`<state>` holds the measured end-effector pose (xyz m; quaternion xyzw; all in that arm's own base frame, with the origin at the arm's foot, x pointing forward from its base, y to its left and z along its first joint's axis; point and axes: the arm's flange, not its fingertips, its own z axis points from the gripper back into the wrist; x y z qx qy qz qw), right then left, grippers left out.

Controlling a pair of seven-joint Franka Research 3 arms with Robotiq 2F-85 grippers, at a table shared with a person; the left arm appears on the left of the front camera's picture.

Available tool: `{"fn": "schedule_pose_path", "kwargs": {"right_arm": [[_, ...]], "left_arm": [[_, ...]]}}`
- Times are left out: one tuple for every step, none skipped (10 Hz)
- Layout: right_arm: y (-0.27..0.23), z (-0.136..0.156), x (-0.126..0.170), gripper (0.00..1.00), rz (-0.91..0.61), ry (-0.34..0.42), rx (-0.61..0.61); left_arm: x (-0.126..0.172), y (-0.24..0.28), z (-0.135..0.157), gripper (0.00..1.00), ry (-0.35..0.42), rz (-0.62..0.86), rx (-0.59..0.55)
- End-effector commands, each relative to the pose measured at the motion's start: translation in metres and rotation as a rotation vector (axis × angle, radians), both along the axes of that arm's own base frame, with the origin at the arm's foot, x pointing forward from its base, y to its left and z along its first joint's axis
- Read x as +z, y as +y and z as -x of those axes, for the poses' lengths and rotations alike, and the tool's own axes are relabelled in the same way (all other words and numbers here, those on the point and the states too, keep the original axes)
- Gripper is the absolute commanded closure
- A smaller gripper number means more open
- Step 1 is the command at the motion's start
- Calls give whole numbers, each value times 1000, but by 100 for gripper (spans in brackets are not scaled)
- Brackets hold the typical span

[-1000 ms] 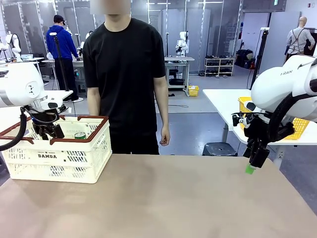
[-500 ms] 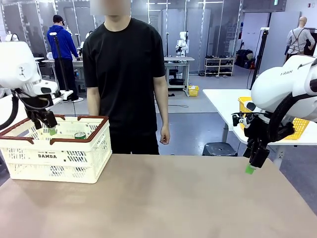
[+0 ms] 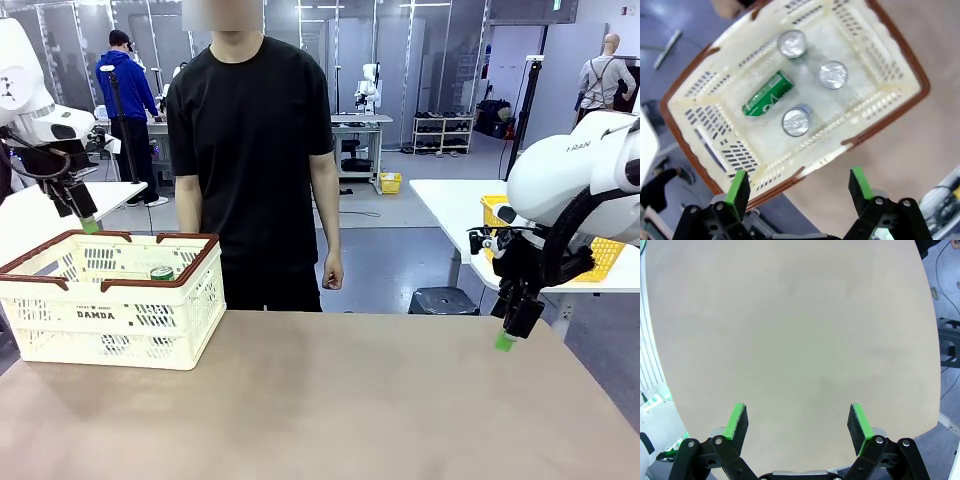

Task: Place the drinks into the Shopping basket.
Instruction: Pick up one drink and place it into the Shopping basket.

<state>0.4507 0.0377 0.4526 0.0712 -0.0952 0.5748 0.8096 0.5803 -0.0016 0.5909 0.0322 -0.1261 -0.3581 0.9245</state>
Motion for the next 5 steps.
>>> {"fn": "schedule_pose_path", "kwargs": {"right_arm": [[-1,1,0,0,-1,2,4],[-1,1,0,0,-1,2,4],[-1,1,0,0,-1,2,4],[-1,1,0,0,-1,2,4],[-1,1,0,0,-1,2,4]], "left_arm": [[-20,-2,36,0,-21,6,-192],[0,0,0,0,0,0,0],[0,0,0,0,0,0,0],[0,0,0,0,0,0,0],[0,0,0,0,0,0,0]]}}
